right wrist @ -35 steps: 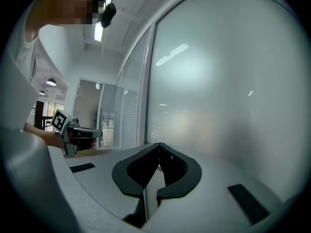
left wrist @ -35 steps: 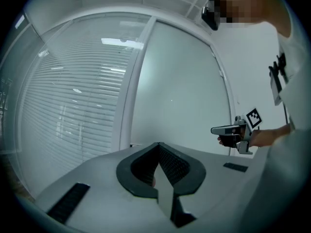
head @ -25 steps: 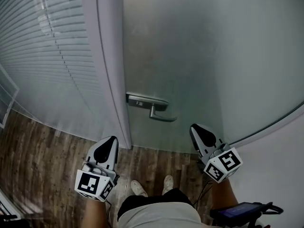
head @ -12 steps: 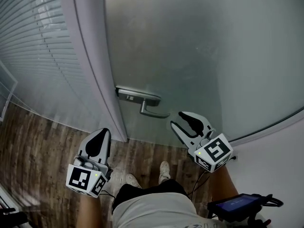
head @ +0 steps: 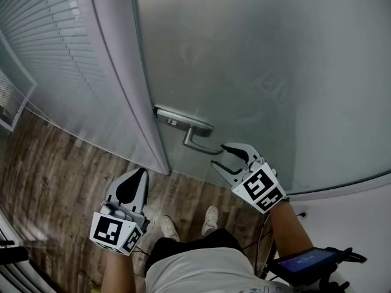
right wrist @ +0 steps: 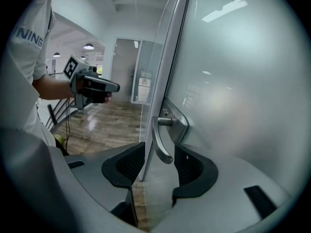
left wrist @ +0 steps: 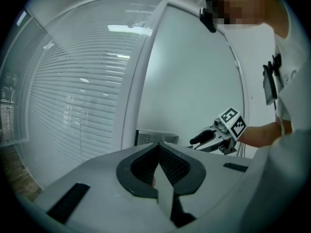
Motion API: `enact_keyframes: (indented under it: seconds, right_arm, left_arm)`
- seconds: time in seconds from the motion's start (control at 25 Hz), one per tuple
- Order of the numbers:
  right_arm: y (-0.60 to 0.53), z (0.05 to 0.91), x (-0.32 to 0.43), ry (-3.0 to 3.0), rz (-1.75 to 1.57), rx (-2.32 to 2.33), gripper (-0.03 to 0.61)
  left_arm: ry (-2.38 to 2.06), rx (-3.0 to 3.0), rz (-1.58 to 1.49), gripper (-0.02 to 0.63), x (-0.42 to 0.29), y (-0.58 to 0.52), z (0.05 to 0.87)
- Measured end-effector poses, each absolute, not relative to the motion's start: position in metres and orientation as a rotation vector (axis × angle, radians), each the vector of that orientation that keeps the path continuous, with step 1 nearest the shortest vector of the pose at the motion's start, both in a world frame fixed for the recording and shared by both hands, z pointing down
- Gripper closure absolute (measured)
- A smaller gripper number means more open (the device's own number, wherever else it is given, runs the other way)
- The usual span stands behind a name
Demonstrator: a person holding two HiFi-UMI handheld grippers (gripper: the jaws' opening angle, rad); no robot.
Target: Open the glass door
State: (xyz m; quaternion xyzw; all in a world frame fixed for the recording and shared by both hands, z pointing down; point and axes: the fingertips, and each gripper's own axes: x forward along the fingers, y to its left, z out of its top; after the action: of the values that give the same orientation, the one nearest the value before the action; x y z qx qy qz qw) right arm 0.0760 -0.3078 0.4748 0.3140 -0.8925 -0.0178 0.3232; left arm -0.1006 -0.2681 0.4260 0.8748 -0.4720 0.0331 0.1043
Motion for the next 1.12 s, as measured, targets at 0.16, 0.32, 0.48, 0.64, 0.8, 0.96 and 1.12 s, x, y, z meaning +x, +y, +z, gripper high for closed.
enact_keyframes:
  seconds: [0.16,0.32,0.48,0.64,0.8,0.96,1.12]
  right_arm:
    - [-0.315,0.484,0.079,-2.267,-0.070,0.809,0.444]
    - [-0.314,0.484,0.079,-2.245,-0.055,0.787,0.476]
    - [-0.315,0.489,0.077,-2.236,-0.023,0.781,0.479]
    - [-0.317,0.509,0.073,-2.239,0.003,0.804,0.479]
    - [-0.318,0.518,0.072,-2.275,0.037,0.852,0.477]
    - [-0.323,0.527,0.070,-2.304,0.070,0.883,0.476]
    - [-0.330,0.526,0.073,-2.328,0.087,0.940,0.472]
  left_arm:
    - [-1.407,2.555,0.106,0.612,-0.102,-0.267,0.427]
    - [-1.400,2.560,0.103,0.612,-0.100,-0.270,0.425]
    - [-1.392,2.574,0.094,0.612,-0.096,-0.277,0.423]
    - [-1.378,2.601,0.087,0.612,-0.093,-0.283,0.420]
    - [-1.370,2.622,0.076,0.612,-0.091,-0.286,0.412]
    - [-1.371,2.628,0.076,0.612,-0.090,-0.284,0.408]
    - [-1.368,2.627,0.076,0.612,-0.088,-0.279,0.408]
